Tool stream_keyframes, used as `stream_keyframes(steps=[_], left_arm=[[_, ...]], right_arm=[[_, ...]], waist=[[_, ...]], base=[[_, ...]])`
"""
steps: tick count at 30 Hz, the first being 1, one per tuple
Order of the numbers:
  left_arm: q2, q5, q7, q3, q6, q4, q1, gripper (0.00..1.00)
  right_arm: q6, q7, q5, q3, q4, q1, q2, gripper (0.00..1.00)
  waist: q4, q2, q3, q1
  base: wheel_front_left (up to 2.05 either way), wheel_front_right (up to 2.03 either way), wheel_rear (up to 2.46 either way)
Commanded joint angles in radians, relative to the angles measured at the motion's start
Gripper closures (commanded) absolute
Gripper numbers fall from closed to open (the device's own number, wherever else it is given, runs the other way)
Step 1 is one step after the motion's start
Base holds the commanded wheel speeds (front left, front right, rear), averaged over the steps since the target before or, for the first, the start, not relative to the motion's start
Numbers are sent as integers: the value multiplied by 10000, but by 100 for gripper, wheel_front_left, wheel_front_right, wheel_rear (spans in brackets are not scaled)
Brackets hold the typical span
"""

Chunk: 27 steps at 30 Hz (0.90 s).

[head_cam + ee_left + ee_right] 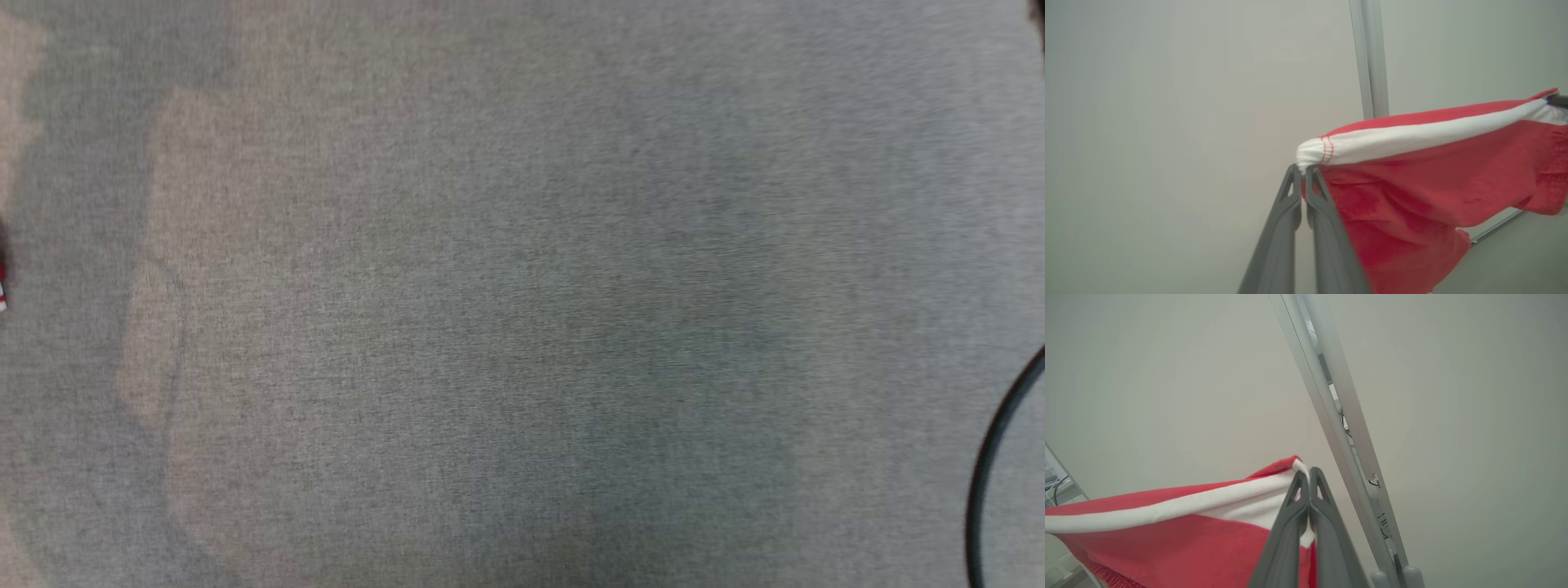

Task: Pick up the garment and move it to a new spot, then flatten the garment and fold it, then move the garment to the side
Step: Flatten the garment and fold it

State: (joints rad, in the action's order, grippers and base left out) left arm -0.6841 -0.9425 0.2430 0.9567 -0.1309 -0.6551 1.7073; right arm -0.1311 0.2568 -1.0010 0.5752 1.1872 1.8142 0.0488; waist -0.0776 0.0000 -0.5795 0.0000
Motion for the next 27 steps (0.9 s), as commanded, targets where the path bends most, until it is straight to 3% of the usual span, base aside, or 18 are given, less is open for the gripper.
stream_keyframes(steps=[1,8,11,19,27], left_arm=[[48,-226,145,86,7,-96,-330,100],[-46,-595,219,27,6,673,-1468,100],[-187,-758,217,-736,3,1864,-2936,100],[44,-13,219,-2378,1,4143,-6744,100],[745,1078,222,-3221,-2,4966,-10511,100]], right_arm=[[6,112,54,195,-113,-351,50,100],[3,114,-158,805,-933,-1406,36,100],[3,113,-395,1174,-1716,-2528,48,100],[3,97,-321,1292,-3918,-5649,964,100],[3,98,-730,1255,-5990,-9086,1897,100]], waist=[[241,0,-484,0],[325,0,-733,0],[257,0,-484,0],[372,0,668,0],[553,0,2167,0]], base=[[0,0,0],[0,0,0],[0,0,0],[0,0,0],[0,0,0]])
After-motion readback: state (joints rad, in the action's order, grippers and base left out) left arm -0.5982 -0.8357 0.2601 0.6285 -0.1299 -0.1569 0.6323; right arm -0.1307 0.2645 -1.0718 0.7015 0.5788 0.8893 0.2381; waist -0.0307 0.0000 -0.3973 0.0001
